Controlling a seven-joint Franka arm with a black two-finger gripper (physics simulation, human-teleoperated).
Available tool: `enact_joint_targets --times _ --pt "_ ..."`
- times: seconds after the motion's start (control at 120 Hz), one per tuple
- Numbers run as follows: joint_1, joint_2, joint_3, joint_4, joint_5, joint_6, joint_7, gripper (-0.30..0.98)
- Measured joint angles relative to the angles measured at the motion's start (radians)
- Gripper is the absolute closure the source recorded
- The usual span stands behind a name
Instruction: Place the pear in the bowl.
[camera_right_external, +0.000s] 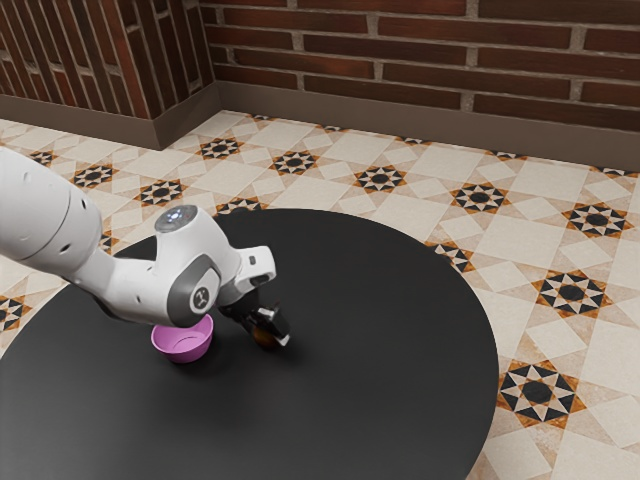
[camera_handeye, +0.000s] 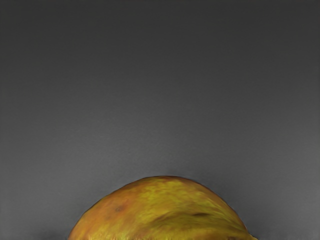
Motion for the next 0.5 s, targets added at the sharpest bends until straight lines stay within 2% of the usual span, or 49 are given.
enact_joint_targets --times 0.258,0.5 --pt "-0.004 0.0 0.001 0.006 -0.001 -0.002 0.004 0.27" --pt "-0.003 0.001 0.001 0.013 0.0 -0.003 0.005 0.34"
